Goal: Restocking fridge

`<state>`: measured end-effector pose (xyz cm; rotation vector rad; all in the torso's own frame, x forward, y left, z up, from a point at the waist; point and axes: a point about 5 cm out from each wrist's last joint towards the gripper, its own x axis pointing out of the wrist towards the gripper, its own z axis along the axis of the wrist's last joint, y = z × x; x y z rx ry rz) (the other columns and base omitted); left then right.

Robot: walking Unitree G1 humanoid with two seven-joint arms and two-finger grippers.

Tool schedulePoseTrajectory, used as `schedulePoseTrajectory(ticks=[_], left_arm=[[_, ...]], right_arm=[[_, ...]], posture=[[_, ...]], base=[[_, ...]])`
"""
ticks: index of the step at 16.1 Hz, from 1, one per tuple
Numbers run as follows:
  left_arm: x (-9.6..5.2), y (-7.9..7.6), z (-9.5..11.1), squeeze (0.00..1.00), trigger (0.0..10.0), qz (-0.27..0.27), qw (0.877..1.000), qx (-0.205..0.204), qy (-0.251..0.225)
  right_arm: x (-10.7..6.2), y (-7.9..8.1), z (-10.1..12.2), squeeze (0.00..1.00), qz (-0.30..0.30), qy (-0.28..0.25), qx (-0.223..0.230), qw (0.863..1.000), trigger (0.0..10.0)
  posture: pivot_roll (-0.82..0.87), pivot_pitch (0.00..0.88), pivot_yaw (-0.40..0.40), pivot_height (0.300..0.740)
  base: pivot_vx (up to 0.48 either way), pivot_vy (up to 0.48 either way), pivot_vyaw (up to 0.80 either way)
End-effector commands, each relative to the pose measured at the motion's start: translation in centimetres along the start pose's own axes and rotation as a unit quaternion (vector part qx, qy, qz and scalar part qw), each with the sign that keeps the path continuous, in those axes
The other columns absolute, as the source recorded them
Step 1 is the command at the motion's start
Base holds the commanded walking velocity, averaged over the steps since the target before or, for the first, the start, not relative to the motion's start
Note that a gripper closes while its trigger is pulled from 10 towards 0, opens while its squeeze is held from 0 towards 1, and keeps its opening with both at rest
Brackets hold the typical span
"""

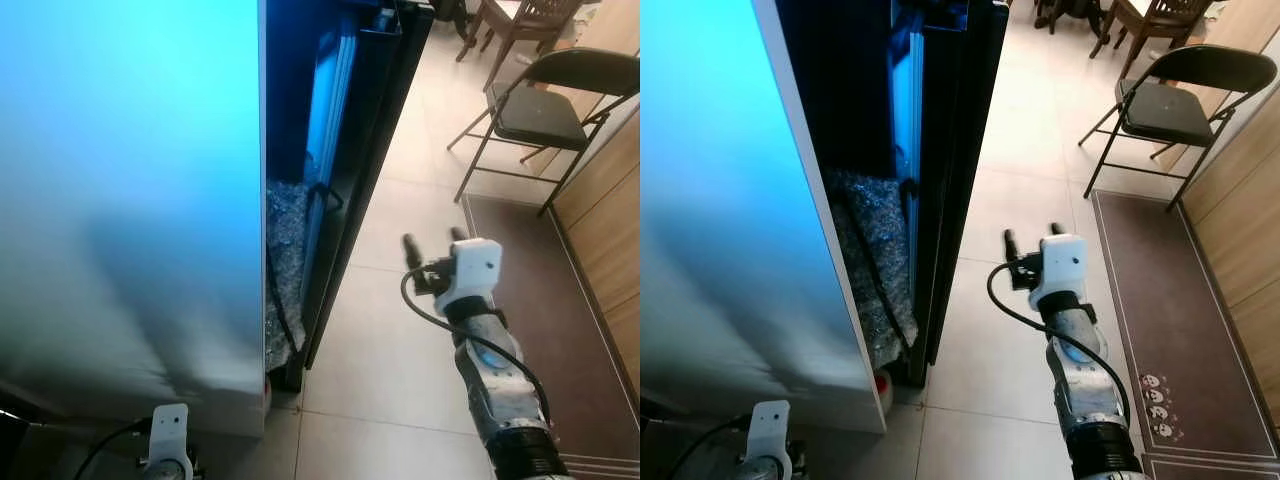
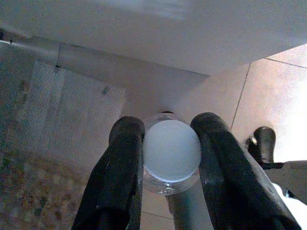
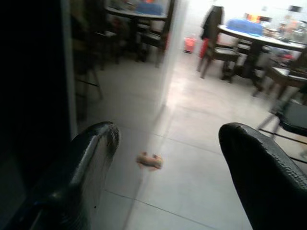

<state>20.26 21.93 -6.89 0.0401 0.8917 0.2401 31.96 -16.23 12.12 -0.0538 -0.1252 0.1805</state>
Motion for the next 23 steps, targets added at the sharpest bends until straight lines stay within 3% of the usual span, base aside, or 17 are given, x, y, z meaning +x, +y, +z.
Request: schedulePoseTrajectory(ticks=[1,8,11,12,16,21,23], left_arm=[[-0.3,0.2,-1.9,0.0,10.0,0.0,0.999,-0.004,0.032],[-0.3,0.6,-2.1,0.0,10.0,0.002,0.999,0.001,0.035],[-0.4,0.3,-2.3,0.0,10.0,-0.004,0.999,0.009,0.039],[-0.4,0.3,-2.4,0.0,10.0,-0.004,0.999,0.009,0.04],[-0.4,0.2,-2.5,0.0,10.0,-0.004,0.999,0.013,0.041],[-0.5,0.3,-2.7,0.0,10.0,-0.002,0.999,0.014,0.04],[-0.6,0.4,-3.0,0.0,10.0,-0.002,0.999,0.017,0.043]], right_arm=[[-0.2,-0.5,0.3,0.0,0.007,0.0,-0.003,1.0,10.0],[-1.6,-0.3,-0.6,0.0,0.097,0.047,0.015,0.994,10.0],[-1.9,-2.3,-1.0,0.0,0.04,0.053,0.005,0.998,10.0],[-1.8,-2.2,-0.9,0.0,0.044,0.051,0.014,0.998,10.0],[-2.6,0.5,0.2,0.0,0.176,0.042,0.062,0.982,10.0],[-0.7,-1.6,0.1,0.0,0.139,0.046,0.043,0.988,10.0],[-0.2,-1.9,0.2,1.0,0.127,0.046,0.043,0.99,10.0]], posture=[[-0.15,0.069,-0.119,0.74],[-0.17,0.076,-0.118,0.74],[-0.19,0.084,-0.116,0.74],[-0.19,0.085,-0.115,0.74],[-0.19,0.096,-0.116,0.74],[-0.17,0.102,-0.122,0.74],[-0.17,0.101,-0.123,0.74]], base=[[0.0,0.0,0.0],[0.0,0.0,0.0],[0.0,0.0,0.0],[0.0,0.0,0.0],[0.0,0.0,0.0],[0.0,0.0,0.0],[0.0,0.0,0.0]])
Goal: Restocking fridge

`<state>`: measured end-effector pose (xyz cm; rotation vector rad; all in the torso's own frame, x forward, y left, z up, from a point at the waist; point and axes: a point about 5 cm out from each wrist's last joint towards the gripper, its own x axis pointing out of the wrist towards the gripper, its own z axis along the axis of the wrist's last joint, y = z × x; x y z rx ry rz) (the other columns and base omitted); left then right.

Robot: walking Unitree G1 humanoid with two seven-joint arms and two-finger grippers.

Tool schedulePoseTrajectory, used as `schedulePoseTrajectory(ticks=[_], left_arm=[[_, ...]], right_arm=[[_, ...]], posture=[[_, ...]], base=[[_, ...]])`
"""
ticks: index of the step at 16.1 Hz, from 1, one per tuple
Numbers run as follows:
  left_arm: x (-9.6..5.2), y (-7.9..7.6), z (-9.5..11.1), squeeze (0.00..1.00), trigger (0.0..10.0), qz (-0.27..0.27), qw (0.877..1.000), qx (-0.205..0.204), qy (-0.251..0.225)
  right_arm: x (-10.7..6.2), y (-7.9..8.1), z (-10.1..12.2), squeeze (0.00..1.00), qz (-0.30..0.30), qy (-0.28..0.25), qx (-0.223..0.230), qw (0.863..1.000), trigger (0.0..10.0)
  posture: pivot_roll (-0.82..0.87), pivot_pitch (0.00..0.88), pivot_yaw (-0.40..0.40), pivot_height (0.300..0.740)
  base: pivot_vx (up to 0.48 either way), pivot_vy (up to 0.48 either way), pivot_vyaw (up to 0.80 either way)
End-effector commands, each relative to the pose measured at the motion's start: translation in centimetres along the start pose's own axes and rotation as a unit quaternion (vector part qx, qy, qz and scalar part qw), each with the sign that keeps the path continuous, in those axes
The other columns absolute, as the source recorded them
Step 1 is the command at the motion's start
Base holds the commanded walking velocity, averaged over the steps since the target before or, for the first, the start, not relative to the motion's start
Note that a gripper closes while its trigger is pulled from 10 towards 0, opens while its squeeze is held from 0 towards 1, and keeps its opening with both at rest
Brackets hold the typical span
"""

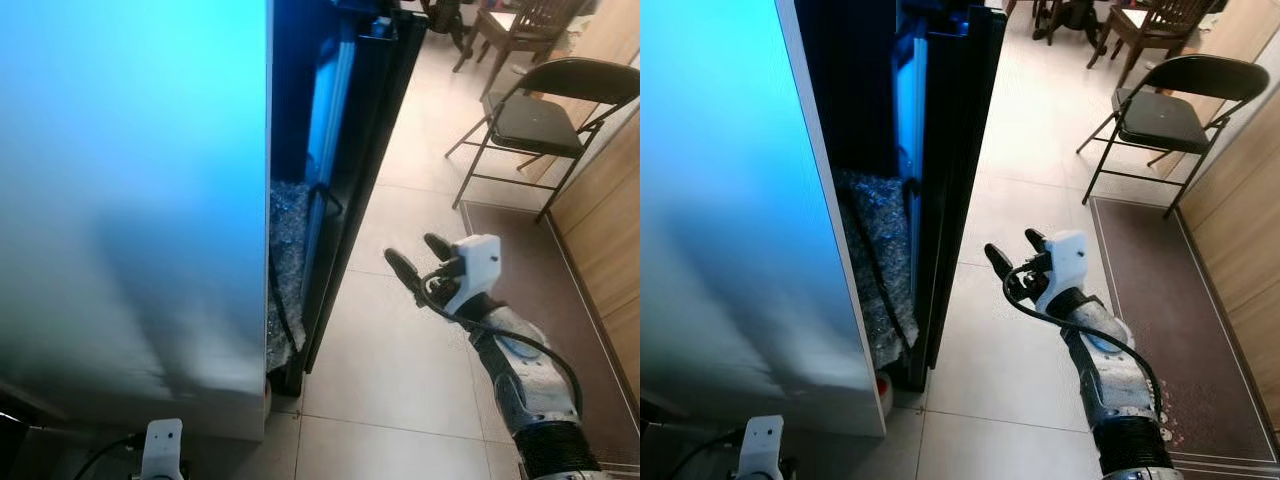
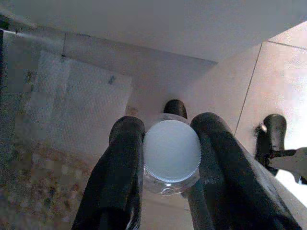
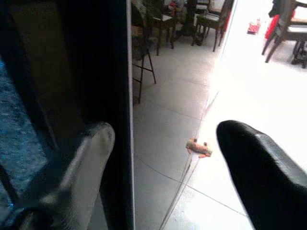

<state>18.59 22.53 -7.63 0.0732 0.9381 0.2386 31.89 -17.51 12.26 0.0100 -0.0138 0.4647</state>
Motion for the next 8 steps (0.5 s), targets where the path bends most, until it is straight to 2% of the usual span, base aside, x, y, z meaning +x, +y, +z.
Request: schedulePoseTrajectory(ticks=[1,3,4,7,8], left_arm=[[-0.2,-0.4,-1.3,0.0,10.0,-0.009,1.0,0.0,0.022],[-0.2,-0.4,-1.4,0.0,10.0,-0.009,1.0,0.002,0.022],[-0.2,-0.4,-1.4,0.0,10.0,-0.009,1.0,0.004,0.022],[-0.2,-0.4,-1.4,0.0,10.0,-0.011,1.0,0.01,0.021],[-0.2,-0.4,-1.4,0.0,10.0,-0.011,1.0,0.011,0.021]], right_arm=[[0.0,-0.6,0.3,1.0,-0.014,-0.006,0.002,1.0,10.0],[-0.2,0.0,0.4,1.0,0.004,-0.008,0.009,1.0,10.0],[-0.4,0.5,0.3,1.0,0.027,-0.009,0.021,0.999,10.0],[-1.0,1.5,0.2,1.0,0.09,0.001,0.018,0.996,10.0],[-1.0,1.4,0.2,0.87,0.093,0.004,0.01,0.996,10.0]], posture=[[-0.16,0.1,-0.123,0.74],[-0.16,0.102,-0.12,0.74],[-0.16,0.104,-0.119,0.74],[-0.17,0.106,-0.116,0.74],[-0.17,0.107,-0.116,0.74]], base=[[0.0,0.0,0.0],[0.0,0.0,0.0],[0.0,0.0,0.0],[0.0,0.0,0.0],[0.0,0.0,0.0]])
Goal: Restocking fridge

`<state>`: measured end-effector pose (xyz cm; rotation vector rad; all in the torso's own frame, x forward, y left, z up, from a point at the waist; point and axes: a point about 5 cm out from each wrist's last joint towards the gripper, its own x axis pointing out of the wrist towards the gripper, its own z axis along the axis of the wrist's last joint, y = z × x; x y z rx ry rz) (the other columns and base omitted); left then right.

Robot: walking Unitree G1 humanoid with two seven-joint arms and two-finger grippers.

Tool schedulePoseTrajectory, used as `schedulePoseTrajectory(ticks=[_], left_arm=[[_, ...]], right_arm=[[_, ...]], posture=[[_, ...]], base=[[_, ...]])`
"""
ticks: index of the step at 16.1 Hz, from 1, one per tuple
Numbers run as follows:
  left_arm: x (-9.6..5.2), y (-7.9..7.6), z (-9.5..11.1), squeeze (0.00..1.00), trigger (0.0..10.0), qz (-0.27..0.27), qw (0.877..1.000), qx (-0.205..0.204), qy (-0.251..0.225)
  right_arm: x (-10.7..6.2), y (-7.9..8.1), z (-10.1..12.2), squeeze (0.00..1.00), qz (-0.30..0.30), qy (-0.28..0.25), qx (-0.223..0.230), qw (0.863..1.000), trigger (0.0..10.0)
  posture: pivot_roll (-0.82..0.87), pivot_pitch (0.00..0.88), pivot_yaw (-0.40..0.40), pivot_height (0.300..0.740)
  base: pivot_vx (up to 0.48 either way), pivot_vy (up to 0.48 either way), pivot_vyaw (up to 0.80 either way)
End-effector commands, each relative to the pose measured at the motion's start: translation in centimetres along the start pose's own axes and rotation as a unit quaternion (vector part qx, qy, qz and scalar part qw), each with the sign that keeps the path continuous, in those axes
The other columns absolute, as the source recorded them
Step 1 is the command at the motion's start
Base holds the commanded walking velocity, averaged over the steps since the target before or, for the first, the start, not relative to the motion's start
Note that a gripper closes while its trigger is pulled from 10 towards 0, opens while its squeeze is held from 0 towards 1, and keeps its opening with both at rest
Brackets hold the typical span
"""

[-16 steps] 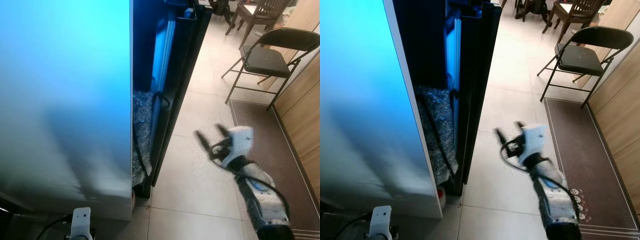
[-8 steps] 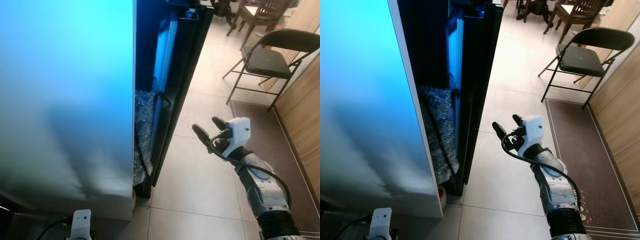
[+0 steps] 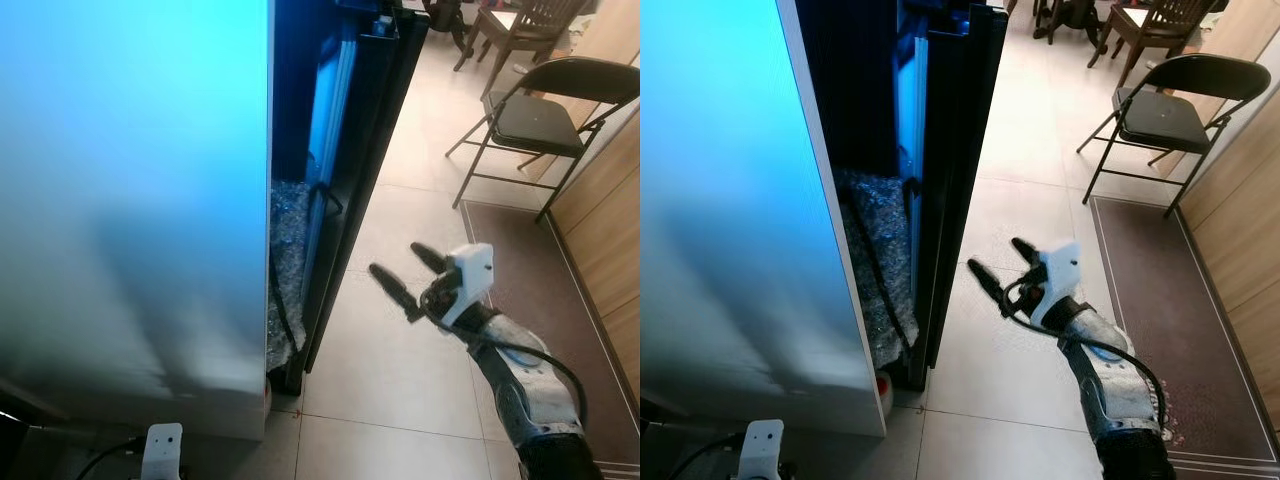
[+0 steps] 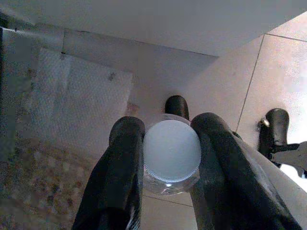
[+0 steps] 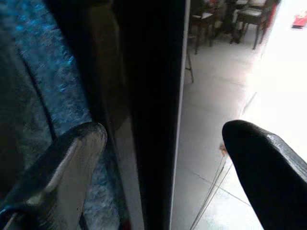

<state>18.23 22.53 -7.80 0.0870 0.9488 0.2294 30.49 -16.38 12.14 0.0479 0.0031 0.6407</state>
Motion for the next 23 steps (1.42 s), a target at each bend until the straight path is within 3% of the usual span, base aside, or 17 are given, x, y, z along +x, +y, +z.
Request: schedulePoseTrajectory(ticks=[1,2,4,7,9,14,17,23], left_arm=[[-0.2,-0.5,-1.0,0.0,10.0,-0.011,1.0,0.003,0.016],[-0.1,-0.6,-0.9,0.0,10.0,-0.011,1.0,0.002,0.014],[-0.1,-0.7,-0.8,0.0,10.0,-0.011,1.0,0.001,0.012],[-0.1,-0.7,-0.8,0.0,10.0,-0.01,1.0,0.002,0.012],[-0.2,-0.6,-0.8,0.0,10.0,-0.008,1.0,0.001,0.012],[-0.1,-0.6,-0.7,0.0,10.0,-0.007,1.0,0.0,0.009],[-0.1,-0.8,-0.6,0.0,10.0,-0.009,1.0,0.002,0.006],[-0.1,-0.9,-0.4,0.0,10.0,-0.007,1.0,0.003,0.002]], right_arm=[[-0.3,-0.3,0.3,0.2,0.001,0.003,-0.015,1.0,10.0],[0.0,-1.2,0.4,0.0,-0.023,0.001,-0.024,0.999,10.0],[0.8,-2.0,1.0,0.0,-0.035,-0.003,-0.027,0.999,10.0],[2.0,-0.9,2.1,0.0,0.047,-0.011,-0.01,0.999,10.0],[2.4,-0.6,2.2,0.0,0.066,-0.006,-0.011,0.998,10.0],[2.9,-1.9,1.9,0.0,0.022,-0.008,-0.023,0.999,10.0],[3.1,-1.9,2.2,0.0,0.043,-0.018,0.011,0.999,10.0],[4.2,-1.8,2.1,0.0,0.07,-0.018,0.017,0.997,10.0]], posture=[[-0.17,0.108,-0.118,0.74],[-0.16,0.11,-0.119,0.74],[-0.16,0.113,-0.12,0.74],[-0.15,0.124,-0.123,0.74],[-0.15,0.127,-0.125,0.74],[-0.14,0.13,-0.125,0.74],[-0.14,0.133,-0.127,0.74],[-0.12,0.135,-0.132,0.74]], base=[[0.0,0.0,0.0],[0.0,0.0,0.0],[0.0,0.0,0.0],[0.0,0.0,0.0],[0.0,0.0,0.0],[0.0,0.0,0.0],[0.0,0.0,0.0],[0.0,0.0,0.0]])
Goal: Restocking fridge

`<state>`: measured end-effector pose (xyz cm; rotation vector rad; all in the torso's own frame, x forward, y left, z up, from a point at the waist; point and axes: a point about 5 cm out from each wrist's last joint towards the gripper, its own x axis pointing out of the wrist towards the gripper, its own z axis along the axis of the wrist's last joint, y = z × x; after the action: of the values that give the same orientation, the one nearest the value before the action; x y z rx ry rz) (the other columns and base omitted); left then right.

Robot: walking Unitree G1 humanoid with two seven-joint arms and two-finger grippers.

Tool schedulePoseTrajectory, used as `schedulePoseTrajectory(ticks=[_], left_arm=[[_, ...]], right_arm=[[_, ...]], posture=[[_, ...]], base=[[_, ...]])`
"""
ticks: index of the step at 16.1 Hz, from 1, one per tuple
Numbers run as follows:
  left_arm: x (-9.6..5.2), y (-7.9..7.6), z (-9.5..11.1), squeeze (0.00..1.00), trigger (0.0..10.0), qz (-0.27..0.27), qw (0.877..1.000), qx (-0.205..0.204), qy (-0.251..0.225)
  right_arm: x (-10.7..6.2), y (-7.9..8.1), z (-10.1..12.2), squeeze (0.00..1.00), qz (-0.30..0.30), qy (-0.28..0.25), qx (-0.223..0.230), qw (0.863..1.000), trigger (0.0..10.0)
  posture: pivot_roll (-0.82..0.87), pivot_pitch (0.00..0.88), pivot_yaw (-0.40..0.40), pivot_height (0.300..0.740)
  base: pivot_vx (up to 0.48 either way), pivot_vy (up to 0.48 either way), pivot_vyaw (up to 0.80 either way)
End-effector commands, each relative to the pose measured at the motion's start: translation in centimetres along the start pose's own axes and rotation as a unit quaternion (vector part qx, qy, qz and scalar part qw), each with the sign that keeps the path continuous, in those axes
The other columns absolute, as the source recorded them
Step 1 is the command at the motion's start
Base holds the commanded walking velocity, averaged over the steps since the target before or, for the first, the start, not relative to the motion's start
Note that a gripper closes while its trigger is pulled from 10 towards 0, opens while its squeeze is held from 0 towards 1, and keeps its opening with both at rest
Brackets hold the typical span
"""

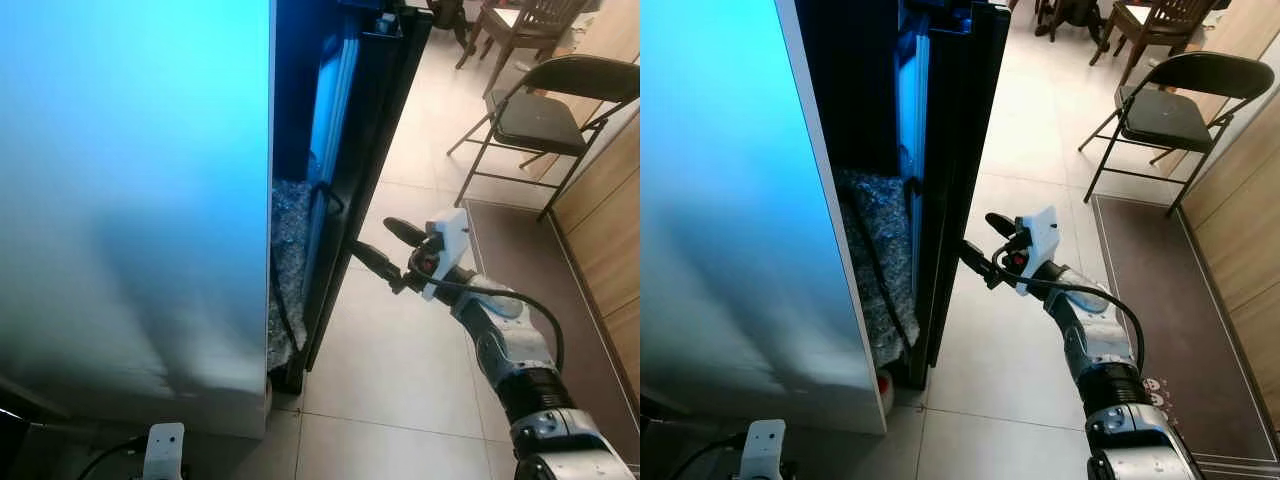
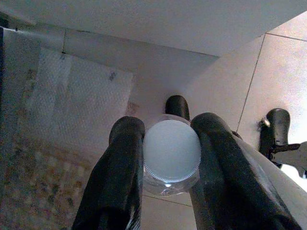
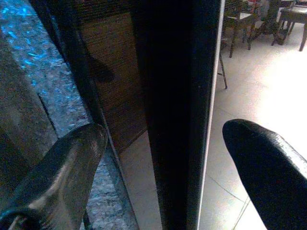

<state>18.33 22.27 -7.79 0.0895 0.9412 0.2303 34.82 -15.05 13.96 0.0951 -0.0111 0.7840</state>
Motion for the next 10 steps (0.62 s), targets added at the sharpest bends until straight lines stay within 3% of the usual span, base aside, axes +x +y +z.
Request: schedulePoseTrajectory(ticks=[1,10], left_arm=[[-0.1,-0.7,-0.5,0.0,10.0,-0.008,1.0,0.003,0.005],[-0.1,-0.8,-0.2,0.0,10.0,-0.005,1.0,-0.001,-0.002]], right_arm=[[0.0,-0.4,0.3,0.0,0.0,-0.006,0.0,1.0,10.0],[1.6,-0.9,1.0,0.0,-0.005,-0.014,-0.003,1.0,10.0]], posture=[[-0.12,0.136,-0.133,0.74],[-0.1,0.131,-0.14,0.74]], base=[[0.0,0.0,0.0],[0.0,0.0,0.0]])
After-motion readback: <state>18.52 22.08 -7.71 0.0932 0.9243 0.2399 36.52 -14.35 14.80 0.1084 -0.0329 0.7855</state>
